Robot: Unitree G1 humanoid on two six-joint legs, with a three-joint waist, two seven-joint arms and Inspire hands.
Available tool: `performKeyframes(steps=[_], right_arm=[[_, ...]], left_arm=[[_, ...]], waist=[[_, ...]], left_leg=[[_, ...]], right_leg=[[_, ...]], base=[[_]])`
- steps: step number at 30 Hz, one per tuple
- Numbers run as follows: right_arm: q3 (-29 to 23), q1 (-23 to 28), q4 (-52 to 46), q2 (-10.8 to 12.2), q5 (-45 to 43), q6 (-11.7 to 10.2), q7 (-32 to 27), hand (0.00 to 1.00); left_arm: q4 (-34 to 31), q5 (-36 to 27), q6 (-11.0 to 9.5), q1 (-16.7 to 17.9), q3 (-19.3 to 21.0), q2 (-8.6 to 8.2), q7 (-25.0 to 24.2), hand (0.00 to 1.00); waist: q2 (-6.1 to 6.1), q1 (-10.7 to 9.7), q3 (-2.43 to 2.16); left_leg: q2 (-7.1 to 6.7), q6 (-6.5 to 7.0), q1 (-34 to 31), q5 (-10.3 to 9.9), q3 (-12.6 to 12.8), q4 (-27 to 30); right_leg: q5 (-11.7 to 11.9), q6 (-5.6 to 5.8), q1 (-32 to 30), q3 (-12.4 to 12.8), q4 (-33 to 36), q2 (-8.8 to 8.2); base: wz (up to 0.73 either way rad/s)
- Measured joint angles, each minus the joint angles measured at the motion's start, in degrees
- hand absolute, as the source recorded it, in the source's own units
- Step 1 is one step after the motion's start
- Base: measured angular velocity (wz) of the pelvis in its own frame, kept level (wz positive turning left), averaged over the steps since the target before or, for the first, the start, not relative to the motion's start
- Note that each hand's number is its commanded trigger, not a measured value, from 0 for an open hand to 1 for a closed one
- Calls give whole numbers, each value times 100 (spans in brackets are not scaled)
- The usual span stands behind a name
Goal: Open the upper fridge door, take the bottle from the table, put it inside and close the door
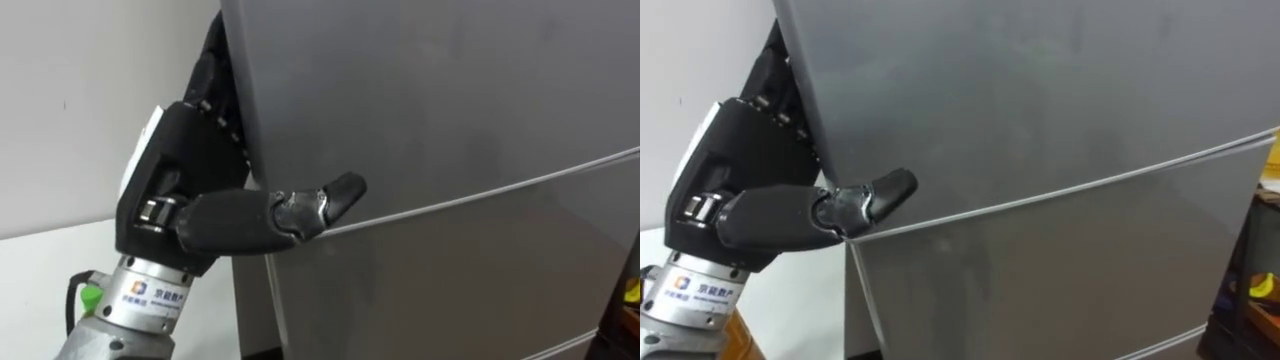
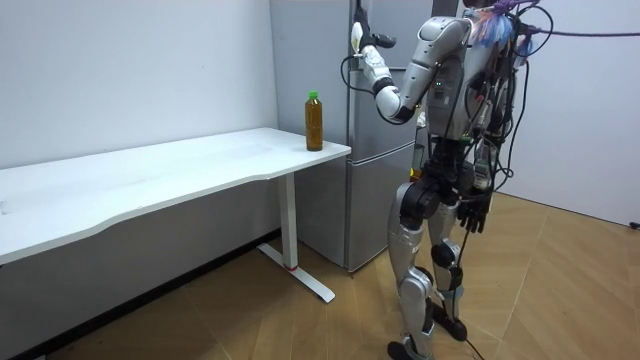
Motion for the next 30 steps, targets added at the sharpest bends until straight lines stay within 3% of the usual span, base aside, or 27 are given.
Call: performKeyframes(steps=[3,10,18,21,22,24,26,27,28,30], right_arm=[[2,-40,27,1,-3,42,12,0],[3,-109,144,1,-3,38,11,0],[51,-172,227,-12,-9,39,29,0],[66,-175,228,-16,-9,39,29,0],[102,-176,227,-22,-8,39,29,0],[133,-185,228,-27,-10,39,29,0],[202,-201,235,-37,-9,39,28,0],[219,-209,242,-39,-9,39,25,0],[221,-209,250,-38,-7,39,22,0],[224,-209,255,-37,0,39,18,0]], left_arm=[[30,-25,-3,-1,184,-82,75,100],[50,-335,-42,-22,77,-128,151,100],[100,-343,-62,-38,94,-128,155,100],[100,-343,-62,-38,94,-127,155,87],[100,-343,-63,-38,94,-127,155,75],[100,-342,-63,-38,93,-126,154,67],[101,-343,-64,-38,91,-121,154,52],[101,-349,-65,-39,90,-121,153,20],[101,-362,-69,-39,88,-119,138,0],[100,-375,-81,-52,60,-115,113,0]], waist=[[17,3,11],[44,1,64],[62,0,64],[66,0,62],[68,0,61],[69,0,60],[69,1,60],[68,-1,60],[68,0,61],[67,-1,61]], left_leg=[[0,0,-18,0,-7,-2],[-4,0,-26,0,-9,-2],[-4,1,-27,1,-9,1],[-4,1,-27,1,-9,2],[-4,1,-27,1,-9,2],[-4,2,-26,1,-9,2],[-4,2,-25,1,-10,2],[-4,2,-23,1,-11,2],[-4,1,-20,1,-11,3],[-4,1,-21,1,-11,3]], right_leg=[[11,3,3,4,-6,0],[63,20,60,-14,-94,2],[64,20,57,-16,-94,2],[64,20,56,-15,-94,2],[64,20,56,-14,-94,2],[64,20,57,-14,-94,2],[64,20,57,-15,-94,2],[64,20,62,-18,-94,1],[64,20,69,-22,-94,1],[64,20,77,-34,-95,0]], base=[[0],[1],[0],[0],[0],[0],[0],[0],[0],[2]])
